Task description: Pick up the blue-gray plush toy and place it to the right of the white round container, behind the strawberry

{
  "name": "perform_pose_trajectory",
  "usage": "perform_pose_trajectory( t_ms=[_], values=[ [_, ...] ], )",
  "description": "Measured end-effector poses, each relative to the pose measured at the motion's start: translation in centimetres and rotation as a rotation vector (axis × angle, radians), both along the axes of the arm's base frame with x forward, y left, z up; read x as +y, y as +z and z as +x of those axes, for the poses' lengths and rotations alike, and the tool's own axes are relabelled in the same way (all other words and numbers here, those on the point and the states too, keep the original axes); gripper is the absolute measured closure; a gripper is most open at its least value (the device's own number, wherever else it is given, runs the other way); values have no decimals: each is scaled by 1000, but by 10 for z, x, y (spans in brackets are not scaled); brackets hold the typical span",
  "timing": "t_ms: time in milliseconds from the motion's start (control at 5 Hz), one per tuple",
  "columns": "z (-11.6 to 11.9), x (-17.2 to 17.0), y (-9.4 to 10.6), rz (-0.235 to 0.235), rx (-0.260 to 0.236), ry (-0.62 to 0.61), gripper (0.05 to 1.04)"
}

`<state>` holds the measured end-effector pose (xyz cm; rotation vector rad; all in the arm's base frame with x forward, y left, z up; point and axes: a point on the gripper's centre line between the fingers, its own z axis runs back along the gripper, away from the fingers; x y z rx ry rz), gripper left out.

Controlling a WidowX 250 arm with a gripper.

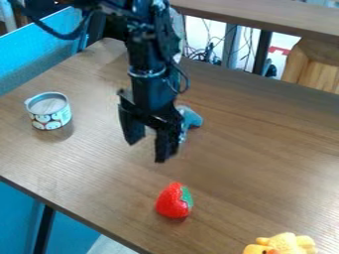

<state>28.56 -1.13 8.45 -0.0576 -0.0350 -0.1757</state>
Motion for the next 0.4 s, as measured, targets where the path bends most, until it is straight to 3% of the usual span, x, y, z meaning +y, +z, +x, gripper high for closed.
perform_pose_trajectory(
  t_ms=[200,400],
  values=[
    [-14,-6,3,-43,2,-5,82],
    [-24,-2,8,-15,-6,-34,82]
  ],
)
